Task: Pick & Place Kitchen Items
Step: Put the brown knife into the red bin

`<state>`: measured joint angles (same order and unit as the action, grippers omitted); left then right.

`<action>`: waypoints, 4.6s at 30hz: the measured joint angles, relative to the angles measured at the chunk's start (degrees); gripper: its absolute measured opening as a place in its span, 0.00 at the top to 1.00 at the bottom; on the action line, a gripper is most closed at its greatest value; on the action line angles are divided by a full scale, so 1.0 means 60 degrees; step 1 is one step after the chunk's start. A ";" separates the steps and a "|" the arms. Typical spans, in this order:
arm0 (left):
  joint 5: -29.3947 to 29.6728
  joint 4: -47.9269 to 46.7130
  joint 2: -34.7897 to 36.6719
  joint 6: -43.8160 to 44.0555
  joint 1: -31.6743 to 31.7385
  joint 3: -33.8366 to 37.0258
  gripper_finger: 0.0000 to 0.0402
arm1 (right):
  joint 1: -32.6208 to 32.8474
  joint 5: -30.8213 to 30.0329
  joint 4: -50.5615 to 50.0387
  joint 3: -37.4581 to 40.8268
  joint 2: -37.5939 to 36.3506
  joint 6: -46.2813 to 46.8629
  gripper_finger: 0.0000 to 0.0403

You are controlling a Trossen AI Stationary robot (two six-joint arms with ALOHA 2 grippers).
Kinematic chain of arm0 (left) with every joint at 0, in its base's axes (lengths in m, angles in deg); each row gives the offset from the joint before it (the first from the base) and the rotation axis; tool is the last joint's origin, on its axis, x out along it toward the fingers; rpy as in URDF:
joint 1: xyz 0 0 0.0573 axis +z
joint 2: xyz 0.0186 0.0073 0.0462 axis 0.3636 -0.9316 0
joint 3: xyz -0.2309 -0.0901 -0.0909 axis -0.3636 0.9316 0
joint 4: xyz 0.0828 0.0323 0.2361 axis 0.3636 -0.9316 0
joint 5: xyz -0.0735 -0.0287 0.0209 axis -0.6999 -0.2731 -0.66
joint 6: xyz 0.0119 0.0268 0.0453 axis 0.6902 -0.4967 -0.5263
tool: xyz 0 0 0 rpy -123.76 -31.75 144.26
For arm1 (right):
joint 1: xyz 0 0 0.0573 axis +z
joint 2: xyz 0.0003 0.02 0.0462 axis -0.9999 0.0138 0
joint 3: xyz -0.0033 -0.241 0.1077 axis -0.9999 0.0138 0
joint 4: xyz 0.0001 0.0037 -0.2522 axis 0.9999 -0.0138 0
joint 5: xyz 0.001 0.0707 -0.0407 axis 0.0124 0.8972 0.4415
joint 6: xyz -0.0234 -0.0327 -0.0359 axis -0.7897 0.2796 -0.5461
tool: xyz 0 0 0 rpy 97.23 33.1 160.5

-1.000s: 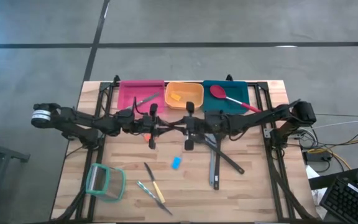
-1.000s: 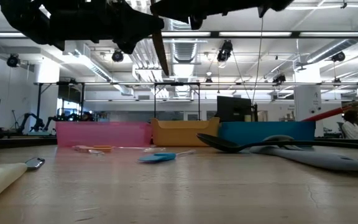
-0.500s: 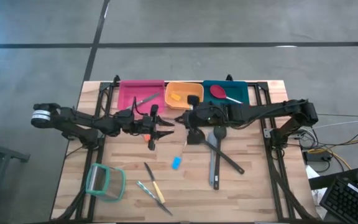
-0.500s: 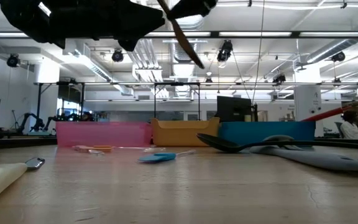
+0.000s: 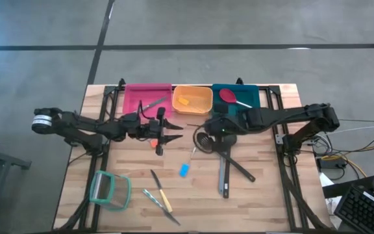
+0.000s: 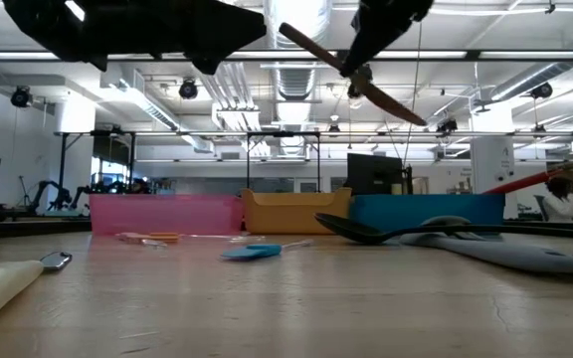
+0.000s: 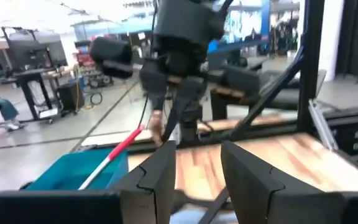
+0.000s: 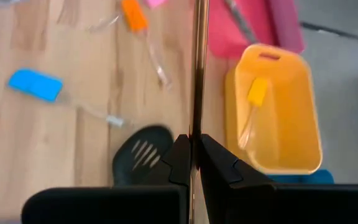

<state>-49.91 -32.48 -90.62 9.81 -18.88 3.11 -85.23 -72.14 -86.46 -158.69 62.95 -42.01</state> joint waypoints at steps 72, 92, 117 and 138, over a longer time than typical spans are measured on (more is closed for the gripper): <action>0.4145 -1.1887 -0.3820 -0.2122 -0.0785 -0.8173 0.67 | 0.0071 0.0791 -0.1459 0.0403 0.0071 0.1107 0.97; 0.3543 -1.1531 -0.3816 -0.2126 -0.0809 -0.8439 0.67 | -0.0220 0.0799 -0.0647 0.0422 0.0292 0.0615 0.97; 0.3530 -1.2000 -0.4224 -0.2079 -0.0816 -0.8494 0.67 | -0.0247 0.1030 -0.0222 0.0400 0.0523 0.0213 0.97; 0.3641 -1.2069 -0.4213 -0.2590 -0.0800 -0.8559 0.95 | -0.0355 0.1030 -0.0185 0.0400 0.0527 0.0230 0.96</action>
<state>-28.07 -104.89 -115.90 -5.73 -23.68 -48.25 -87.36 -65.96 -87.57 -156.29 66.11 -40.63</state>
